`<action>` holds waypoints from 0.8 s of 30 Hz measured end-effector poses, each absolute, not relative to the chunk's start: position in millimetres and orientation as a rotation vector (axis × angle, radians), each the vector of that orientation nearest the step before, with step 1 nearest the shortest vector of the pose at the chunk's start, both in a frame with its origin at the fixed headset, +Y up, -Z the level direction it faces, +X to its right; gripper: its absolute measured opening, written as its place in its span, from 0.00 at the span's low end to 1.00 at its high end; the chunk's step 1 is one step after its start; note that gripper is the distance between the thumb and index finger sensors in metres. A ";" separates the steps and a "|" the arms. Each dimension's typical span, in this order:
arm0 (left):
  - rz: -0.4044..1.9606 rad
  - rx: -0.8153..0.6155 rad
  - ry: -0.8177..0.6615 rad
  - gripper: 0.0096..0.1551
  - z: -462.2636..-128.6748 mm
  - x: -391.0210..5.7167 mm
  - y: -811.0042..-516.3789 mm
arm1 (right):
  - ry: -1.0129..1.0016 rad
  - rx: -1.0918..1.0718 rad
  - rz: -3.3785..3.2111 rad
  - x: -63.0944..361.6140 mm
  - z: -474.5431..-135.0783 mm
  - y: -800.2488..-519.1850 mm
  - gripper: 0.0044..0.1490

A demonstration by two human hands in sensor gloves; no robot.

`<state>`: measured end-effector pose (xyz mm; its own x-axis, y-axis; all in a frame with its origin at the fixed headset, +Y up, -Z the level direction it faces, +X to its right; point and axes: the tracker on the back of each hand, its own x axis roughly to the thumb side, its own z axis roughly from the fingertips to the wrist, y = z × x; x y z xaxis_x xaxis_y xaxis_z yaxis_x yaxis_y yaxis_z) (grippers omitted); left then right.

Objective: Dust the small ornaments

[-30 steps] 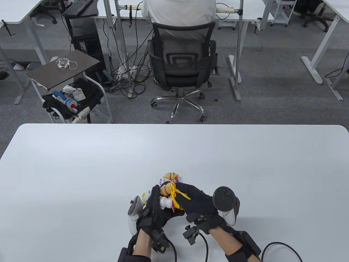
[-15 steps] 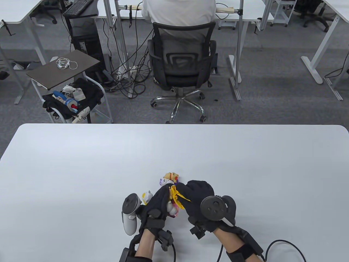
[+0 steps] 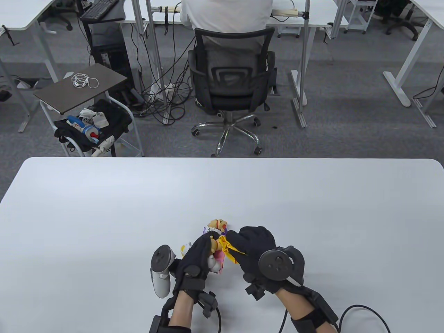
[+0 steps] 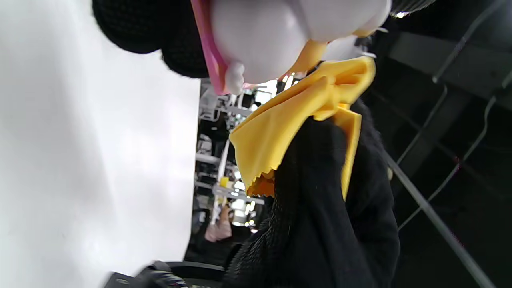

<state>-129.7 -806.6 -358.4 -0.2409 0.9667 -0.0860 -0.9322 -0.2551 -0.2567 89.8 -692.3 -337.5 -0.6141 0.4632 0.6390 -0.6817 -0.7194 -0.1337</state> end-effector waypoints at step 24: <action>1.830 -0.244 -0.199 0.38 -357.7 -127.1 -804.1 | -0.449 0.755 2.309 79.5 -333.4 -697.5 0.30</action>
